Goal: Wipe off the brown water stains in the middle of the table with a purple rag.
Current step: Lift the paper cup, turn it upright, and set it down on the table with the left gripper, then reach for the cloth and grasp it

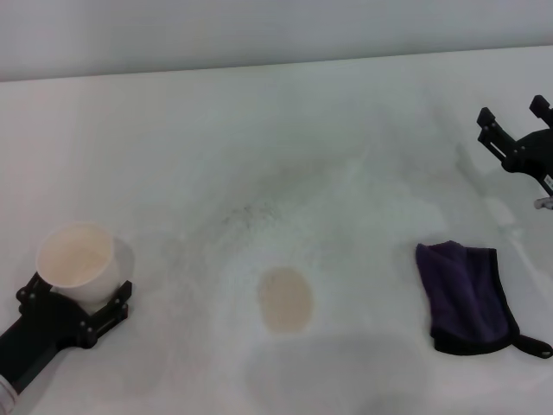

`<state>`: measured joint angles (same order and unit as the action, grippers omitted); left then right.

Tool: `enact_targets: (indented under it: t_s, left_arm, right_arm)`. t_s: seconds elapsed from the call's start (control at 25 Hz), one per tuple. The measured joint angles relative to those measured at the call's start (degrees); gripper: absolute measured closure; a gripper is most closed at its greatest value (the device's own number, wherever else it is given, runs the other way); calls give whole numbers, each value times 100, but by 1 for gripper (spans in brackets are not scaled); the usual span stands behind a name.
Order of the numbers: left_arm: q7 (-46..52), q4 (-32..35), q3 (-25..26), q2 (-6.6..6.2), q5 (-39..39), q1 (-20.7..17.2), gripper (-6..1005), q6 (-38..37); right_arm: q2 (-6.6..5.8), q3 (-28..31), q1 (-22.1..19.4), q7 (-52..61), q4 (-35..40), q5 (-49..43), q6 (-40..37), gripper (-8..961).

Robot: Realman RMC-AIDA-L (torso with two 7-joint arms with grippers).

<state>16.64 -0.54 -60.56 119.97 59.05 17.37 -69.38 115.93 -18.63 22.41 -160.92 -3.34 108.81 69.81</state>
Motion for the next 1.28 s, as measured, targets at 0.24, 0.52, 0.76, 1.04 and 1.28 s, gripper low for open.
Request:
enact_targets:
  t_s: [0.24, 0.52, 0.76, 1.04, 1.28]
  left_arm:
    - [-163, 1, 7, 2, -4, -18, 130, -55]
    - [-439, -19, 31, 12, -97, -229, 108, -357]
    - [-746, -34, 34, 15, -177, -541, 108, -625]
    - [-952, -52, 15, 19, -319, -922, 108, -1109]
    - [-1051, -52, -4, 5, -811, -1241, 108, -1718]
  right_arm:
    - [0, 0, 6, 0, -2, 0, 0, 79]
    - [0, 0, 16, 0, -1, 0, 0, 81]
    - [0, 0, 18, -1, 0, 0, -2, 80]
    - [-1, -41, 17, -41, 0, 0, -8, 80]
    - [-21, -133, -17, -11, 12, 0, 93, 79]
